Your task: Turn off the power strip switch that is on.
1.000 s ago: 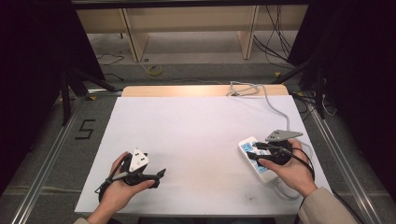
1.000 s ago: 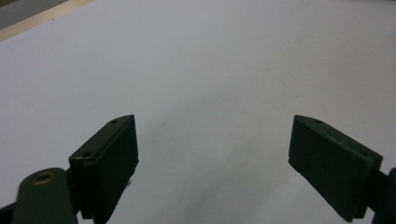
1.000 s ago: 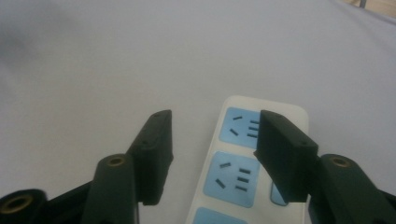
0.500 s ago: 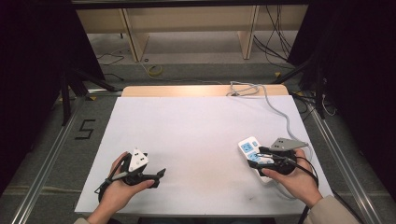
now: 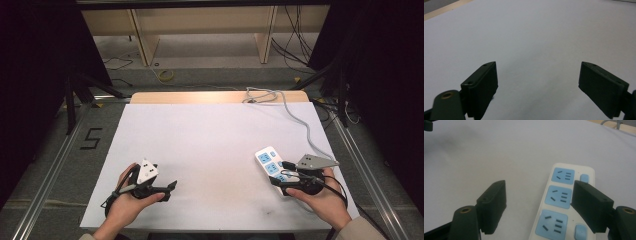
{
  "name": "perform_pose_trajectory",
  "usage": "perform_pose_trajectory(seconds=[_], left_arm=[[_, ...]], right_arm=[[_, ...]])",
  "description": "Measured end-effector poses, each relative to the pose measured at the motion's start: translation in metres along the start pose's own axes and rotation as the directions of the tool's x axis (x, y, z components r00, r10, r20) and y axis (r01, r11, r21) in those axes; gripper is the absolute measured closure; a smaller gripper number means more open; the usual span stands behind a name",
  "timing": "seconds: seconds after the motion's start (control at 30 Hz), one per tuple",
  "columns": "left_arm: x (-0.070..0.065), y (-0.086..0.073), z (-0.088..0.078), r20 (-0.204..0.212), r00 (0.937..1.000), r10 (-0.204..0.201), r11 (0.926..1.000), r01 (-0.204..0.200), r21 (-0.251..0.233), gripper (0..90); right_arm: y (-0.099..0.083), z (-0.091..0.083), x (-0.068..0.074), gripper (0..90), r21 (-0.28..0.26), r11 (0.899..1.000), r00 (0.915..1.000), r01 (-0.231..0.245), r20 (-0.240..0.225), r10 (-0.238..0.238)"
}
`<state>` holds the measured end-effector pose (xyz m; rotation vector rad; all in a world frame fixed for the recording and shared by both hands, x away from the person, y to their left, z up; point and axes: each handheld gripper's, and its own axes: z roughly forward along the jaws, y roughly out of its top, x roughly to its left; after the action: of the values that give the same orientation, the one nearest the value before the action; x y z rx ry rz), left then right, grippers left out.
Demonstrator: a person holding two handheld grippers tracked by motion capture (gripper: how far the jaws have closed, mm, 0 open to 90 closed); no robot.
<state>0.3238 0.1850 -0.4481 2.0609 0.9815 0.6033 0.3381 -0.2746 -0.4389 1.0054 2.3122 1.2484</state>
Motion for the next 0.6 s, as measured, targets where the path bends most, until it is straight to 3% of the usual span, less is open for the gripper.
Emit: perform_pose_trajectory(seconds=[0.6], left_arm=[[0.001,-0.001,0.0,0.01,0.9998,-0.016,0.9996,0.016,0.025,15.5]], right_arm=[[-0.012,-0.009,0.004,24.8,-0.019,1.0,0.9999,0.008,-0.01,-0.008]])
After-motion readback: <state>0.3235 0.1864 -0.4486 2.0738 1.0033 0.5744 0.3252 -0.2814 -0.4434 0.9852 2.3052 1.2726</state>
